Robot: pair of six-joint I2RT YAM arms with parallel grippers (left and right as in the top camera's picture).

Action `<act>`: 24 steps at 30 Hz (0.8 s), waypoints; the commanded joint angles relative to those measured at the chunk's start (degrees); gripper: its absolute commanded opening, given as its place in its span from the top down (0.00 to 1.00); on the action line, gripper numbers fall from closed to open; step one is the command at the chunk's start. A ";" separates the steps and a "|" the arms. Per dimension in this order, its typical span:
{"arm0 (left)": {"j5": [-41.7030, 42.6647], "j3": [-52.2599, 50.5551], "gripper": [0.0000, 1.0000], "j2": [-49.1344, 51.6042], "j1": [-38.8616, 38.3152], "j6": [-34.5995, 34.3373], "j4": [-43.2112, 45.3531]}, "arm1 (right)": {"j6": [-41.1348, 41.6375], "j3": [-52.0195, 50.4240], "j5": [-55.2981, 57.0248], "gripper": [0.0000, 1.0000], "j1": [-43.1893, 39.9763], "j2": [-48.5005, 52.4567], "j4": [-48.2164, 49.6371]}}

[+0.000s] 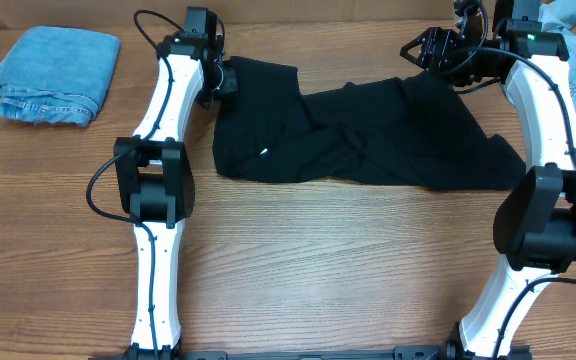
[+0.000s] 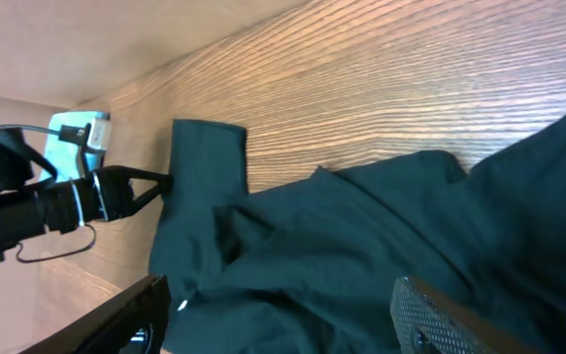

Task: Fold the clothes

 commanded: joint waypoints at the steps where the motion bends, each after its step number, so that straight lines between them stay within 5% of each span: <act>1: -0.76 -0.02 0.81 3.02 -0.70 -0.28 0.04 | -0.42 0.42 -1.60 0.24 0.13 -0.50 0.24; 17: -4.74 0.11 0.81 3.06 7.50 -0.31 3.91 | -0.42 0.42 -1.57 0.23 0.15 -0.50 0.04; 24: 1.79 8.94 0.80 2.99 5.92 2.91 -1.95 | -0.90 0.42 -1.38 0.23 0.15 -0.50 0.02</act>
